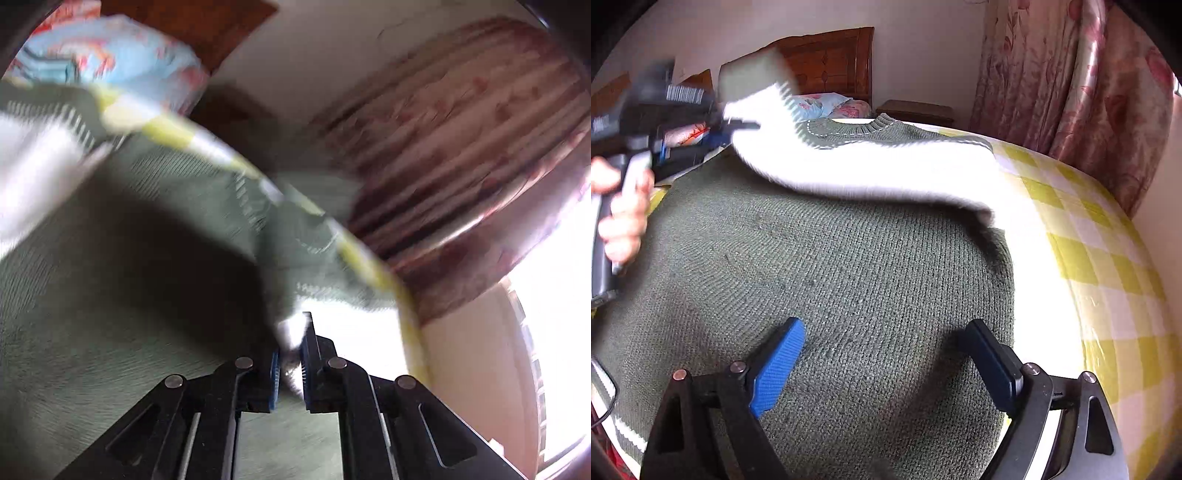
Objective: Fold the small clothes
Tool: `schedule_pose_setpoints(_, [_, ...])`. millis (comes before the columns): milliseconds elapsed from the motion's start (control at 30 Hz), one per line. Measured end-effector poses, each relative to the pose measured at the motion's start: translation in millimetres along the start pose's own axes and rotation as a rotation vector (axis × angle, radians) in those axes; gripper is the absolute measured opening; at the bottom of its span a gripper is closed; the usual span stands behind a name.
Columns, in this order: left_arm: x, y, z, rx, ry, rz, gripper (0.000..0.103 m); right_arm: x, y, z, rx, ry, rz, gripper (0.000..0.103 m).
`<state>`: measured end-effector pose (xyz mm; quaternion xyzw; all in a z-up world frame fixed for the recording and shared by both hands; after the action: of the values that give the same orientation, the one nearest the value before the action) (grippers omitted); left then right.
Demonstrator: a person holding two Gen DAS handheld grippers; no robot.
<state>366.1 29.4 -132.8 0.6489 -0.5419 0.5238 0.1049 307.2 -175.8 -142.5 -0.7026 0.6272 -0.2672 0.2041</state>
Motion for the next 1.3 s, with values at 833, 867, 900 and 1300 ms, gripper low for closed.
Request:
schedule_pose_setpoints(833, [8,2,25,0.218,0.019,0.051,0.010,50,-18,3,0.020,0.222,0.176,0.103])
schedule_pose_setpoints(867, [10,1,26,0.223,0.023,0.054,0.010,57,-24,8,0.006,0.244,0.193,0.103])
schedule_pose_setpoints(900, [10,1,31,0.226,0.027,0.054,0.010,63,-29,13,-0.004,0.260,0.206,0.103])
schedule_pose_setpoints(1300, [-1,10,-17,0.243,0.038,0.056,0.009,106,-54,59,-0.067,0.324,0.344,0.103])
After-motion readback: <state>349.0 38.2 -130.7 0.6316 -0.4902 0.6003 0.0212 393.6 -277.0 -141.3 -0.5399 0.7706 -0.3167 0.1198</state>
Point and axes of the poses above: each gripper's, at about its wrist camera, not at the fingertips, and z roughly the way its jaws point, x to its right, y to its underside, the point moved 5 cm from there along z, roughly the way its jaws point, and after that the axes turned 11 degrees about y, right-handed, at the moved point
